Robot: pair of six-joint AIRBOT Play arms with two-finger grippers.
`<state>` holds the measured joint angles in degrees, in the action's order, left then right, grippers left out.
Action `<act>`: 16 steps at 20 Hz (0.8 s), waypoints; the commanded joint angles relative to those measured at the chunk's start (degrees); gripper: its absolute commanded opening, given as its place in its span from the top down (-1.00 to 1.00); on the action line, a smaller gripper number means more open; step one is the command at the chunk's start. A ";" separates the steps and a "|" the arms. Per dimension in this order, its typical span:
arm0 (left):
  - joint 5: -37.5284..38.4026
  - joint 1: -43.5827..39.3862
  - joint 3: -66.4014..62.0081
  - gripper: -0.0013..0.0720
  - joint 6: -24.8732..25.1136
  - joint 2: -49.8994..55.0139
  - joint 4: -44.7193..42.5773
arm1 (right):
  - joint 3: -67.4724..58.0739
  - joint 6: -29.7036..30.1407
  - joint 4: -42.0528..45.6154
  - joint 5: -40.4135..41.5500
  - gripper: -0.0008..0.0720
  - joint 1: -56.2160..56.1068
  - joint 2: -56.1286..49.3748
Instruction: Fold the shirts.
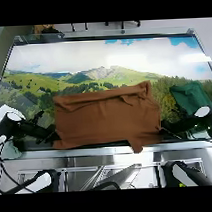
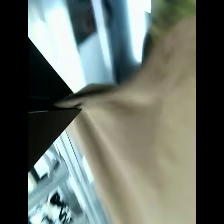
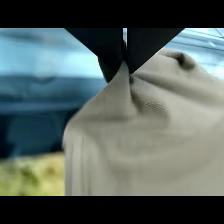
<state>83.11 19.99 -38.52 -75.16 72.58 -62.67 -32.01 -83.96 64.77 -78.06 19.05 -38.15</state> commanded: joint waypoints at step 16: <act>-11.85 -7.19 -35.89 0.91 -3.76 17.55 1.22 | -13.62 57.51 -63.10 31.50 0.93 -6.91 -27.50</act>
<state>75.07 14.76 -67.79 -79.07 81.78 -61.63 -43.03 -36.07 11.31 -50.13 14.41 -56.62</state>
